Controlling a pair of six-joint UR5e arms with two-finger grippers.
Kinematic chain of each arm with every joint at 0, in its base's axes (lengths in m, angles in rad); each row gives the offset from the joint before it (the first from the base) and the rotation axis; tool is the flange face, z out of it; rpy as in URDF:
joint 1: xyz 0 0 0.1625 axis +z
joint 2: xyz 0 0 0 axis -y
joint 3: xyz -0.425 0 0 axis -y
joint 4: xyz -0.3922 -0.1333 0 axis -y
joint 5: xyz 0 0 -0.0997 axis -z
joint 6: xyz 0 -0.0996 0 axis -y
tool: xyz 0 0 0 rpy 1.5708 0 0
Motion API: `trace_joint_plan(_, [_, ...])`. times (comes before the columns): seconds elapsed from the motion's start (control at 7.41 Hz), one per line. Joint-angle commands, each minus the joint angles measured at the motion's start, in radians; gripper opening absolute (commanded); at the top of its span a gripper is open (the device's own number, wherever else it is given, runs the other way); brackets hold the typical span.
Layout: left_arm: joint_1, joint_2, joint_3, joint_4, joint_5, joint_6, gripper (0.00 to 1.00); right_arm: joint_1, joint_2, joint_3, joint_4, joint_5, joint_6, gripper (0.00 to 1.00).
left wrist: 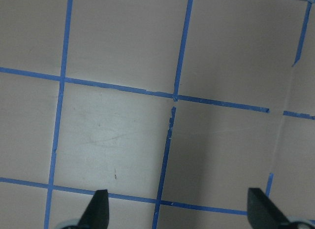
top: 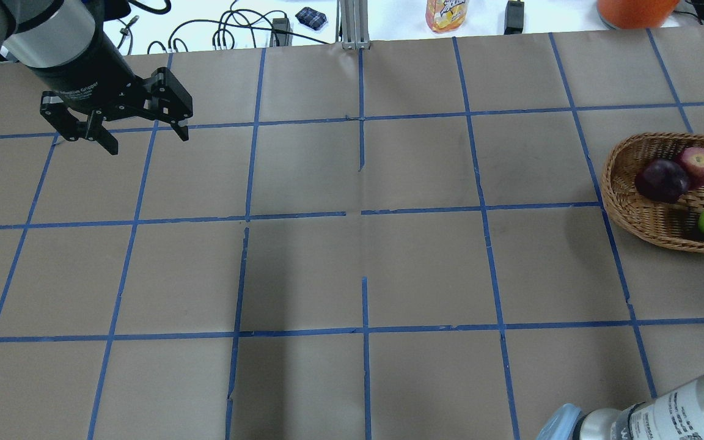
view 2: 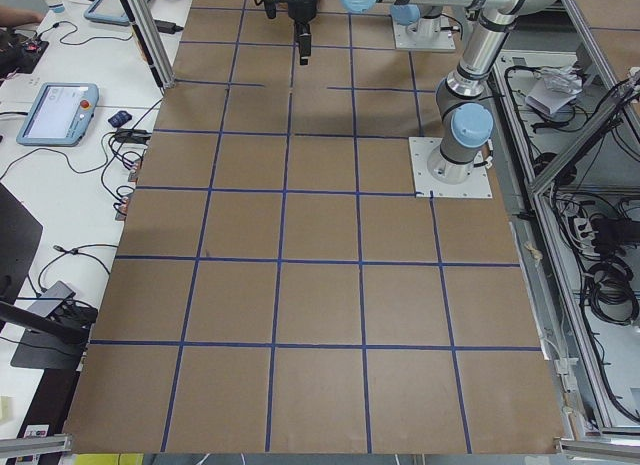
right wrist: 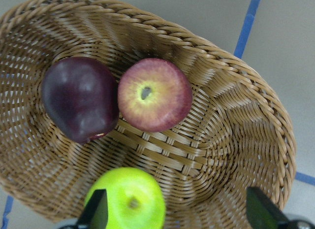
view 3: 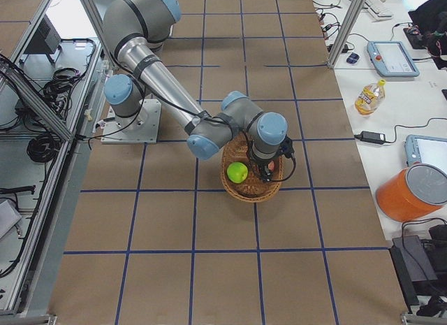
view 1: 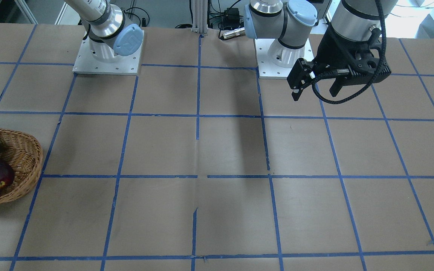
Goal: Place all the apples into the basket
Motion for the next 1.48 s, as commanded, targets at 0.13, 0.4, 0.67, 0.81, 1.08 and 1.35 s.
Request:
trace_joint_plan(0.13, [0.0, -0.001, 0.0, 0.0, 0.001, 0.0, 1.0, 0.18, -0.187, 0.003, 0.201, -0.043, 0.111, 1.0])
trace_joint_plan(0.4, [0.0, -0.001, -0.002, 0.0, 0.004, 0.0, 1.0, 0.406, -0.293, 0.009, 0.289, -0.113, 0.515, 1.0])
trace_joint_plan(0.67, [0.0, -0.001, -0.002, 0.0, 0.003, 0.0, 1.0, 0.627, -0.314, 0.001, 0.292, -0.129, 0.853, 1.0])
trace_joint_plan(0.81, [0.0, -0.004, 0.003, 0.003, -0.003, 0.0, 1.0, 0.726, -0.312, 0.0, 0.277, -0.129, 0.965, 1.0])
trace_joint_plan(1.08, [0.0, -0.005, -0.002, 0.001, 0.001, 0.0, 1.0, 0.759, -0.311, -0.002, 0.279, -0.108, 1.009, 1.0])
trace_joint_plan(1.35, [0.0, -0.005, 0.001, 0.001, -0.002, 0.0, 1.0, 0.763, -0.311, -0.003, 0.282, -0.109, 1.13, 1.0])
